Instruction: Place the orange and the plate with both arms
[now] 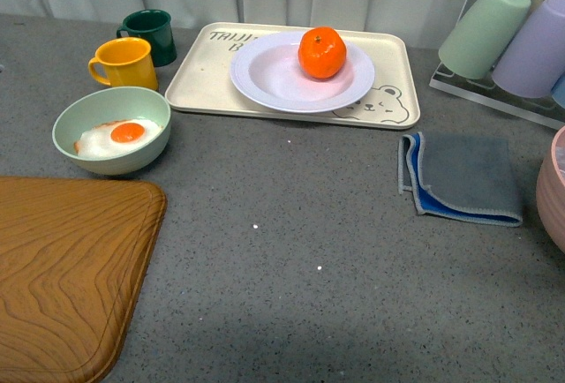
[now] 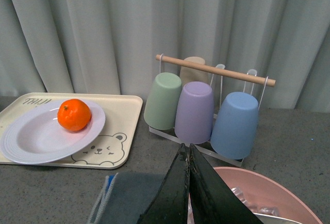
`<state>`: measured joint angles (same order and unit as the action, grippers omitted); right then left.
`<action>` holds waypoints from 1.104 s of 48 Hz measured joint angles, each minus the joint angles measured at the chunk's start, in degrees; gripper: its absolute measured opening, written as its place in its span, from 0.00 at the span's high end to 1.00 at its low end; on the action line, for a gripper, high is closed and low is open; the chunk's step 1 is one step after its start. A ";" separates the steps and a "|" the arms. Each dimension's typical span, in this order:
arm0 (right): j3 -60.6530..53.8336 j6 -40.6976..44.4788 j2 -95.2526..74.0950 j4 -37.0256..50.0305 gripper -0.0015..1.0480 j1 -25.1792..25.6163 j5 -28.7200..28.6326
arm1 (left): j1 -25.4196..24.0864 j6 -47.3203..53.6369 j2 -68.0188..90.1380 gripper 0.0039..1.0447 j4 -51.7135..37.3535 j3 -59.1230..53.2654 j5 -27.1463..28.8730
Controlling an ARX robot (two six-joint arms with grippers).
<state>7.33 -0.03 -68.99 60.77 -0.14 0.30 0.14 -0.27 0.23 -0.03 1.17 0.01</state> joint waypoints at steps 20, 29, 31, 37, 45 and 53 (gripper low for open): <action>-4.72 0.00 15.32 -10.67 0.99 0.02 -0.17 | 0.00 0.00 0.00 0.06 0.00 0.00 0.00; -6.36 0.00 24.98 -18.62 0.99 0.02 -0.17 | 0.00 0.00 0.00 0.06 0.00 0.00 0.00; -6.58 0.00 27.21 -20.55 0.99 0.00 -0.20 | 0.00 0.00 0.00 0.06 0.00 0.00 0.00; -6.97 0.00 33.64 -26.16 0.99 0.02 -0.20 | 0.00 0.00 0.00 0.06 0.00 0.00 0.00; -7.04 0.00 38.38 -30.60 0.99 0.00 -0.20 | 0.00 0.00 0.00 0.06 0.00 0.00 0.00; -7.04 0.00 43.06 -34.97 0.99 0.00 -0.20 | 0.00 0.00 0.00 0.06 0.00 0.00 0.00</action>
<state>0.30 -0.03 -25.93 25.80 -0.14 0.10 0.14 -0.27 0.23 -0.03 1.17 0.01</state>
